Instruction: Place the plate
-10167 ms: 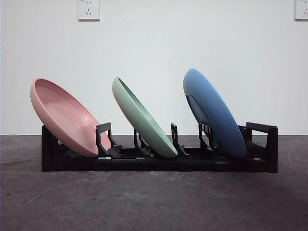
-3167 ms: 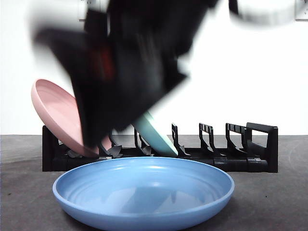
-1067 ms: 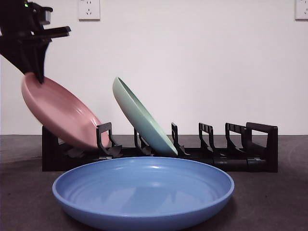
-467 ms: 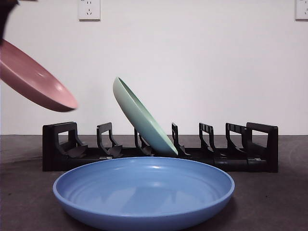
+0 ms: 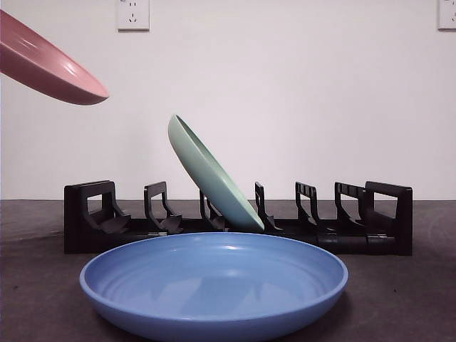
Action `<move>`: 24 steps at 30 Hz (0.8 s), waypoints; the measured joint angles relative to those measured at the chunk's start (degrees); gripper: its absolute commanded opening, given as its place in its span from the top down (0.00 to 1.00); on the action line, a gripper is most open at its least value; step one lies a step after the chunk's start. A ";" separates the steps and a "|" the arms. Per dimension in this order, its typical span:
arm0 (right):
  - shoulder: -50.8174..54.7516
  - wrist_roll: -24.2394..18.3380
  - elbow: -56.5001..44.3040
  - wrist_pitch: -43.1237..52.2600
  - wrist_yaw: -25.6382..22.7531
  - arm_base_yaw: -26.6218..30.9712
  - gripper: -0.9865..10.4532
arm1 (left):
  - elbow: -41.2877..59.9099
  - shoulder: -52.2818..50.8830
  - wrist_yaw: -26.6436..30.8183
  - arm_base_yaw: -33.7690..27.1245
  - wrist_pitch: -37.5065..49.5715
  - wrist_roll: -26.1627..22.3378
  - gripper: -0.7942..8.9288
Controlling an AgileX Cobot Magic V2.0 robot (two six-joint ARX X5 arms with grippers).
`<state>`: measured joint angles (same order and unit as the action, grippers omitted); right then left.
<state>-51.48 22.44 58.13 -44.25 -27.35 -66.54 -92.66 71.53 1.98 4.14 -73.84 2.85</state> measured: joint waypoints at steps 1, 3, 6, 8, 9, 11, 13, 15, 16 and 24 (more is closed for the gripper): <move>0.07 -0.07 0.00 0.04 -0.48 0.26 0.71 | 2.03 -1.60 -1.03 0.00 -0.02 0.20 0.90; 0.28 -0.11 0.00 0.11 -1.27 0.70 0.71 | 6.29 -4.87 -2.29 0.00 0.04 0.83 0.90; 0.70 -0.15 0.00 0.24 -2.32 1.36 0.71 | 13.05 -10.82 -3.61 0.00 0.52 1.97 0.90; 0.98 -0.55 0.00 0.37 -2.56 1.81 0.71 | 17.49 -15.21 -4.94 0.00 1.62 3.19 0.90; 1.11 -0.85 0.00 0.39 -2.64 2.10 0.71 | 19.96 -17.70 -5.49 0.00 2.34 4.00 0.90; 1.27 -1.31 0.00 0.52 -2.64 2.51 0.71 | 24.30 -21.86 -6.60 0.00 2.93 5.60 0.90; 1.31 -1.73 0.00 0.96 -2.60 2.89 0.71 | 28.85 -25.57 -7.85 0.00 2.95 7.30 0.90; 1.33 -2.36 0.00 1.11 -2.62 3.02 0.71 | 32.87 -28.70 -9.81 0.00 3.19 9.01 0.90; 1.33 -2.58 0.00 1.11 -2.62 3.19 0.71 | 34.86 -30.21 -11.26 0.00 3.76 10.08 0.90; 1.42 -3.15 0.00 1.20 -2.62 3.23 0.71 | 47.58 -36.89 -18.64 1.97 11.52 19.63 0.90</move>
<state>-50.06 19.29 58.13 -43.05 -29.98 -63.31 -45.08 34.63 -16.67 6.11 -62.33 22.48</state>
